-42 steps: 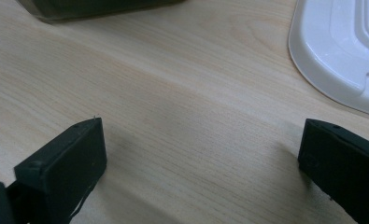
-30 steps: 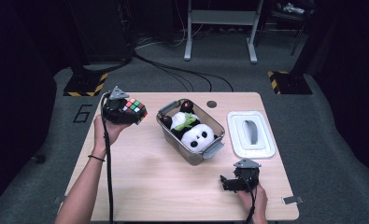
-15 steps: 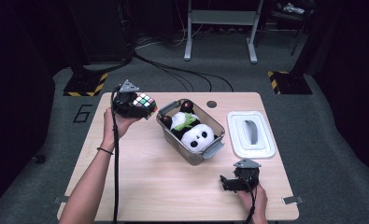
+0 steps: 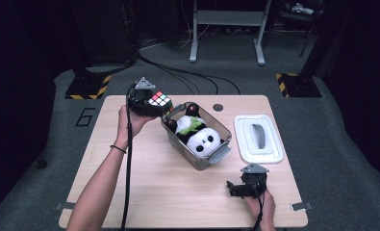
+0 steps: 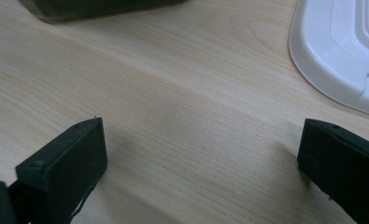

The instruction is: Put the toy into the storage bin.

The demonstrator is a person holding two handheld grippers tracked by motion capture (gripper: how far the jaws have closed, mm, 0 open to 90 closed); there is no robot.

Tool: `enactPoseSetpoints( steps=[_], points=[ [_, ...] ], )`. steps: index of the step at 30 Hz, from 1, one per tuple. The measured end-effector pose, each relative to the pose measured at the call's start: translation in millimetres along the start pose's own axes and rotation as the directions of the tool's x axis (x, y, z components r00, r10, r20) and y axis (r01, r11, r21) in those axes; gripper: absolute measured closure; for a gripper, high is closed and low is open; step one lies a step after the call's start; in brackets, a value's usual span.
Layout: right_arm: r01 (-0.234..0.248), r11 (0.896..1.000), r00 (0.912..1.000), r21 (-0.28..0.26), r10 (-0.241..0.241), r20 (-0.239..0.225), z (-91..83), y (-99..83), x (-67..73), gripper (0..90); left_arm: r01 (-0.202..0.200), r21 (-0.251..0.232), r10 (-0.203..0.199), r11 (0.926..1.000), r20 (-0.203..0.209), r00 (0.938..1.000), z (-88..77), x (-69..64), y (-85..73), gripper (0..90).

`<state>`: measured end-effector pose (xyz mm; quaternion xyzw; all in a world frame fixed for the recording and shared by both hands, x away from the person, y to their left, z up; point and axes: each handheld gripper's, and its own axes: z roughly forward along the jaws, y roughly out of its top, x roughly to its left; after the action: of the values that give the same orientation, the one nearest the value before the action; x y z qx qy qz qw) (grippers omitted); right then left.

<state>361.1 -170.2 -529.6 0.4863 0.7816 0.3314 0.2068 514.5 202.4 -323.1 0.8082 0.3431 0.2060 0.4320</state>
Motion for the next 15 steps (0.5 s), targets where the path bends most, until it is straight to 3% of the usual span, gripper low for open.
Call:
enactPoseSetpoints(
  steps=[15],
  points=[
    [-0.004,1.0,1.0,-0.002,0.004,0.002,0.1,0.1,0.2,0.8,-0.024,0.025,0.022,0.9994,0.084,0.9962,40.9,-13.9,13.4,33.9]
  ],
)
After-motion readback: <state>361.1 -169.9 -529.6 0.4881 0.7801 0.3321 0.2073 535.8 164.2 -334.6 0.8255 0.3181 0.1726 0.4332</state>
